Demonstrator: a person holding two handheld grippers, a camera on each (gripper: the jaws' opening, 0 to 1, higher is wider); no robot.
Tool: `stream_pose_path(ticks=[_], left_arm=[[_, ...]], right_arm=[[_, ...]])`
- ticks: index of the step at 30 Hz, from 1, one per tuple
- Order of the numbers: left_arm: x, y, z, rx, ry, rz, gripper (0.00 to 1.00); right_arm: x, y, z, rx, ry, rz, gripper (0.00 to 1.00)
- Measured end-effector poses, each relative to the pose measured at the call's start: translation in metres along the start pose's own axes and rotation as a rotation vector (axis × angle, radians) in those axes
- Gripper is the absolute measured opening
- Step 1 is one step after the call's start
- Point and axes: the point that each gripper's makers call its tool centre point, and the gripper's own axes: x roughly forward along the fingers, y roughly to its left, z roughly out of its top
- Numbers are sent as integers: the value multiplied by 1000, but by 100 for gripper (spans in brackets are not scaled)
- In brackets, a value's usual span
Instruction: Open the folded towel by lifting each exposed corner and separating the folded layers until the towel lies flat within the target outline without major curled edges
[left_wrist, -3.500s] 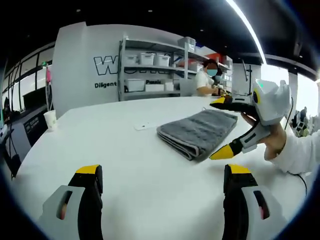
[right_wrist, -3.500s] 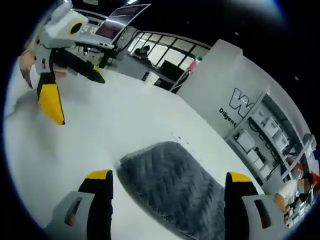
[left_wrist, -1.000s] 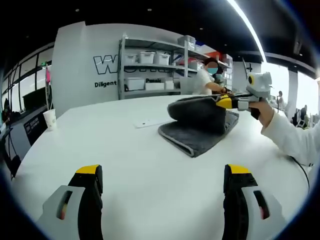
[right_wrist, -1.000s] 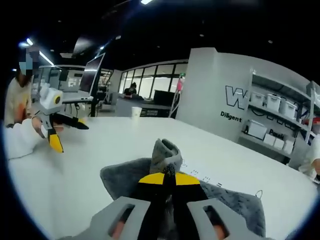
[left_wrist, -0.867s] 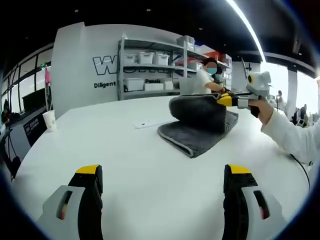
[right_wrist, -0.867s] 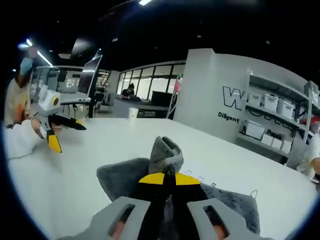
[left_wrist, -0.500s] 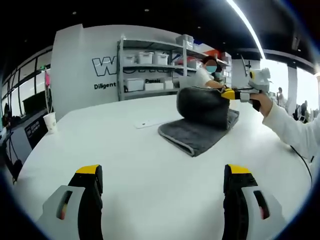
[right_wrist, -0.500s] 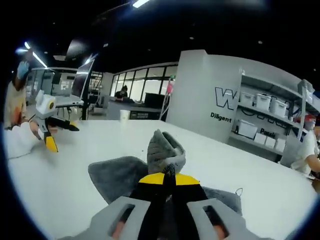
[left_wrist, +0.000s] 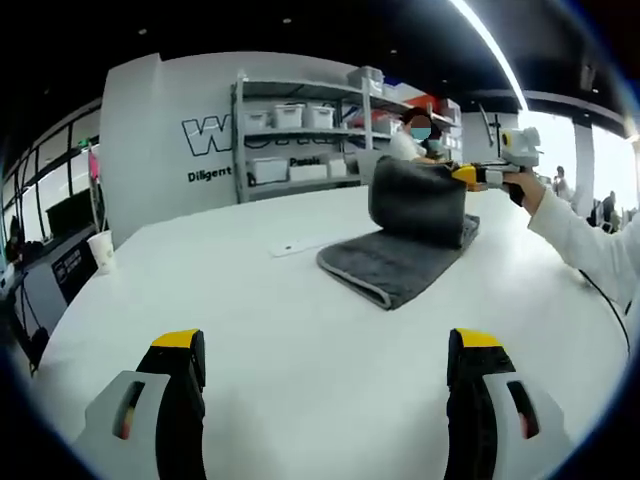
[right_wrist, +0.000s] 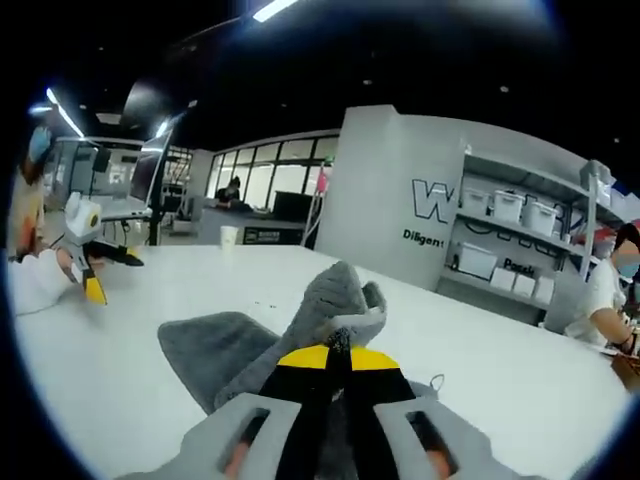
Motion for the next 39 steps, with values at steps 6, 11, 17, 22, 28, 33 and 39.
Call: stream_pose_path(ticks=[6, 11, 17, 22, 28, 33, 39], left_arm=[[4, -4, -4, 13, 16, -8, 100], [6, -4, -8, 18, 24, -6, 100], [8, -9, -9, 31, 28, -15, 100], [8, -9, -10, 46, 29, -10, 100], [8, -7, -12, 30, 28, -6, 100], [9, -10, -12, 33, 23, -10, 100], [11, -13, -16, 32, 31, -15, 100]], right_arm=[[-9, -20, -1, -2, -3, -33, 0], [-17, -36, -4, -2, -1, -61, 0], [-25, -50, -6, -1, 0, -81, 0], [-33, -61, -5, -3, -5, -99, 0], [-40, -75, -6, -6, -5, -119, 0], [-47, -84, -7, -13, -4, -134, 0], [-55, -96, -7, -15, -8, -150, 0]])
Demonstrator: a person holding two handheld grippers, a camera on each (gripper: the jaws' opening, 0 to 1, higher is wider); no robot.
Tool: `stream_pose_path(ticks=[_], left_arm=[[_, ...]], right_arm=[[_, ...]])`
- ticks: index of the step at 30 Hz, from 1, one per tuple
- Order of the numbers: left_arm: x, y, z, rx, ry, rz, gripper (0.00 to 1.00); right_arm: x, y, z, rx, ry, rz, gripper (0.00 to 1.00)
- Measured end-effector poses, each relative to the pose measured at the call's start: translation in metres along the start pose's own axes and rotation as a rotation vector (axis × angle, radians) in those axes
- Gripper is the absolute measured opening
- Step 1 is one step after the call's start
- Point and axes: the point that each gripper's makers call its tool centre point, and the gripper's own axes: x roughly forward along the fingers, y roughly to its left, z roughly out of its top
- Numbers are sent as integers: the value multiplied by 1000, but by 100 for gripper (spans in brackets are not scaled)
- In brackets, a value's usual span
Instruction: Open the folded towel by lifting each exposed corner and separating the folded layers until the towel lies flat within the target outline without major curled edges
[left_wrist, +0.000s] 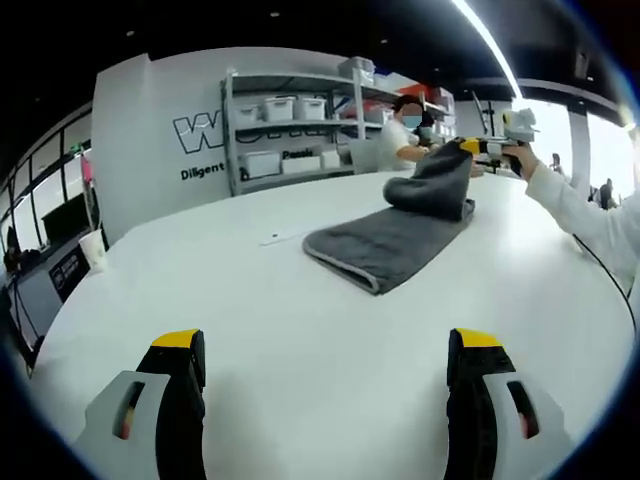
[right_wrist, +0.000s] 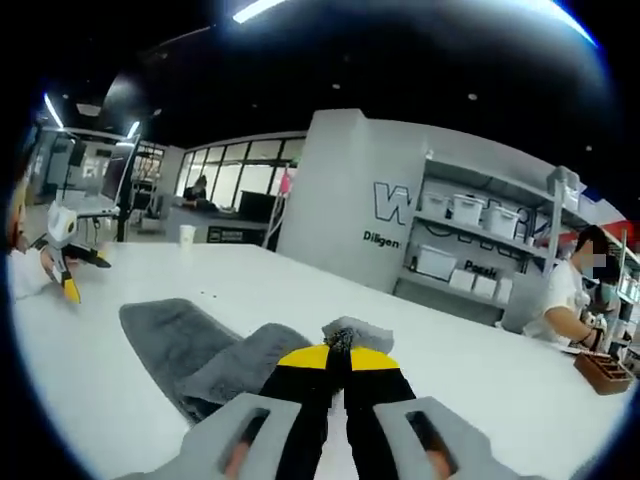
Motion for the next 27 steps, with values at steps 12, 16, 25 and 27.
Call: stream_pose_path(ticks=[12, 16, 25, 27], left_arm=[[1, 3, -4, -2, 4, 16, 100], [1, 3, -5, -8, 1, 15, 100], [1, 3, -8, -12, 3, 19, 100], [1, 3, -10, -13, 5, 20, 100]], right_arm=[[-13, -28, 0, -5, -8, -40, 0], [-16, -35, -1, -5, -8, -51, 0], [-22, -51, -3, -13, -6, -69, 0], [-24, -55, -4, -12, -5, -75, 0]])
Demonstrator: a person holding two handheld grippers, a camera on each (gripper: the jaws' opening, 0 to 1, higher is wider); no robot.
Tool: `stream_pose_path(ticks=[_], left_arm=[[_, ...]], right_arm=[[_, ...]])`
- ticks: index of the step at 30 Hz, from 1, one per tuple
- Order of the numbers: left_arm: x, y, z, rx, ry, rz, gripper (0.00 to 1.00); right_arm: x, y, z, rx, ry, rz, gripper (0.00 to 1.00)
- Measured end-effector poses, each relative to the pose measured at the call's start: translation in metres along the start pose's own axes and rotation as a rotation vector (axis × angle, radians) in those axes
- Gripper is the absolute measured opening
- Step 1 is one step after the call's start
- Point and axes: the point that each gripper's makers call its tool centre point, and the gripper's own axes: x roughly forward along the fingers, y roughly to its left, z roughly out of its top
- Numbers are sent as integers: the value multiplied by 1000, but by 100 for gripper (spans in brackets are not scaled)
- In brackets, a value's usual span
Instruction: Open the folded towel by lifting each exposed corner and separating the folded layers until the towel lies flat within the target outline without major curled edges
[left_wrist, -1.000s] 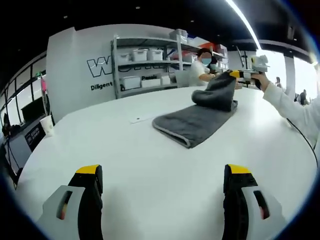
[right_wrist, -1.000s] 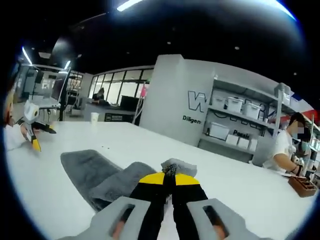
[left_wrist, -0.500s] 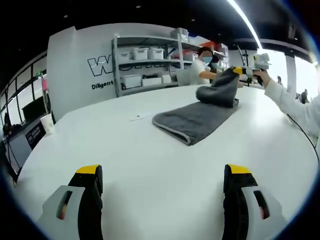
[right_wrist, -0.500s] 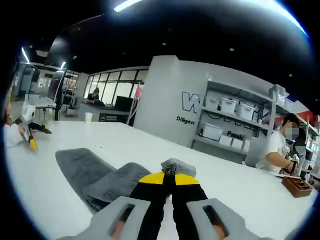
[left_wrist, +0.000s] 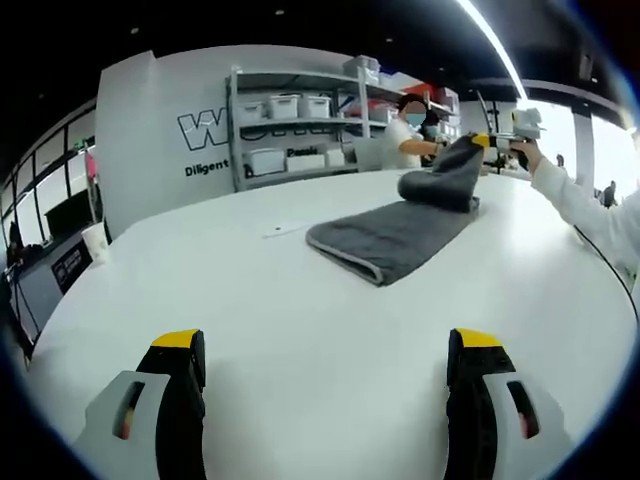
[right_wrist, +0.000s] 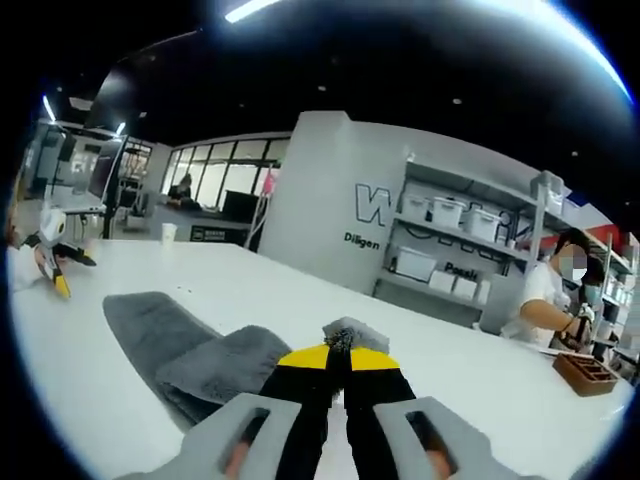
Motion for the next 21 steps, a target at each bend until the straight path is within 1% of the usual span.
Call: stream_pose_path(ticks=[3, 4, 7, 16, 21], left_arm=[[0, 1, -1, -3, 1, 2, 100], [0, 1, -2, -5, 1, 4, 100], [0, 2, -3, -5, 4, 9, 100], [2, 2, -4, -3, 11, 20, 100], [3, 0, -4, 5, 12, 16, 100]], right_arm=[[-1, 0, 0, 0, 0, -2, 0], [-4, -8, -1, 3, -1, -14, 0], [-6, -13, -1, 3, -3, -21, 0], [-10, -21, -2, -3, -2, -27, 0], [-11, -27, -5, -4, 4, -33, 0]])
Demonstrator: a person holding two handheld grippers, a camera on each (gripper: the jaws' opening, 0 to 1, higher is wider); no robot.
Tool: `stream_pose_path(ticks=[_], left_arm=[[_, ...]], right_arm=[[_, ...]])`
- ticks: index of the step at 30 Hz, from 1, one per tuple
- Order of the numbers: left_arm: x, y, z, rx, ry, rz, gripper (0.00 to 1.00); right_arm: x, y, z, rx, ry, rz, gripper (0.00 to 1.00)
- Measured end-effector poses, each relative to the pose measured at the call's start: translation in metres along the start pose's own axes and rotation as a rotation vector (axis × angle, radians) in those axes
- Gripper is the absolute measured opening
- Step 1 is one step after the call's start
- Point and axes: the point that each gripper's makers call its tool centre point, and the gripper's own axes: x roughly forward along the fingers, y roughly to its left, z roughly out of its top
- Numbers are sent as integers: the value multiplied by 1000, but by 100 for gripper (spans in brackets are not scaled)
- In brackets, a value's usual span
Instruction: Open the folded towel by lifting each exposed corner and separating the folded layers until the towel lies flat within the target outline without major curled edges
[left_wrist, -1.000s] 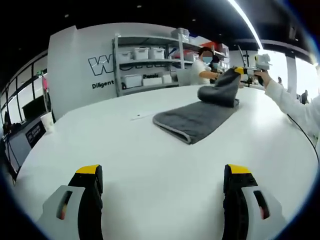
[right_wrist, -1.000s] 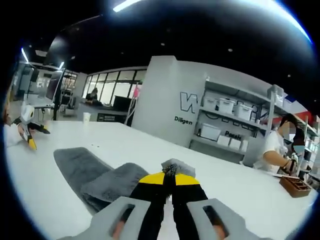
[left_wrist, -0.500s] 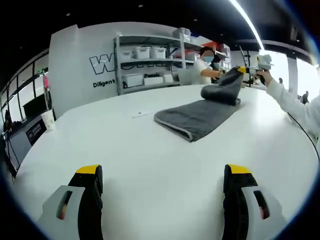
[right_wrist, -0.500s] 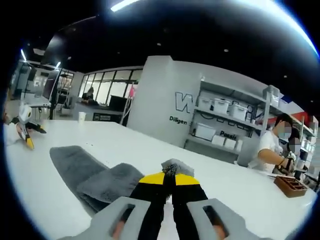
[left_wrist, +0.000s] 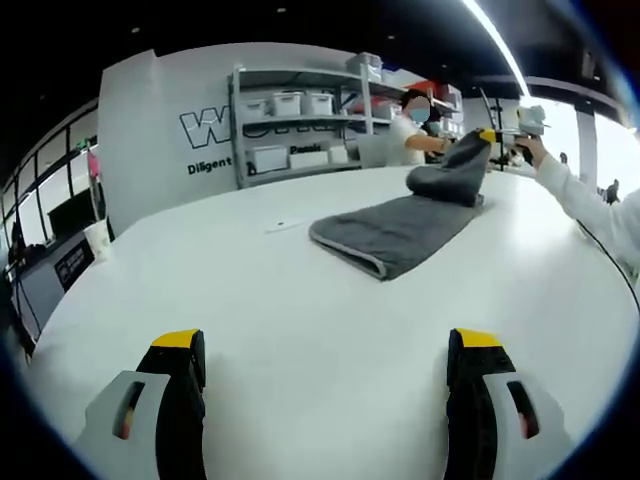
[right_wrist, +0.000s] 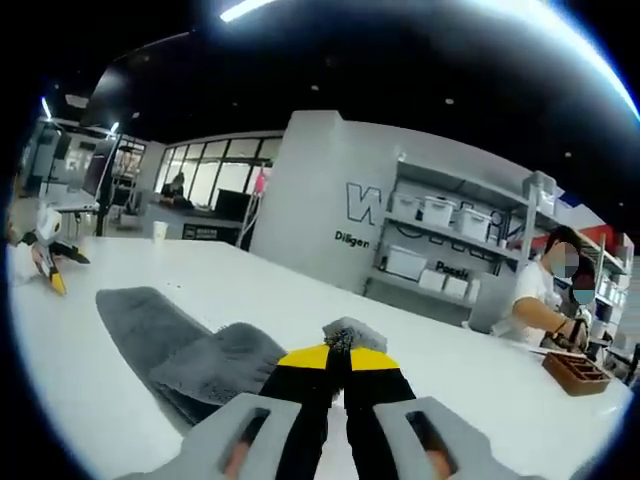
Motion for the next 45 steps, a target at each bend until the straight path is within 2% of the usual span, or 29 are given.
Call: stream_pose_path(ticks=[16, 36, 45], left_arm=[[0, 1, -1, -3, 4, 12, 100], [2, -4, 0, 1, 7, 16, 100], [4, -5, 0, -2, 9, 23, 100]], right_arm=[[-9, -25, -5, -10, 6, -34, 0], [-25, -65, -15, 0, 16, -107, 0], [-33, -90, -22, 2, 27, -150, 0]])
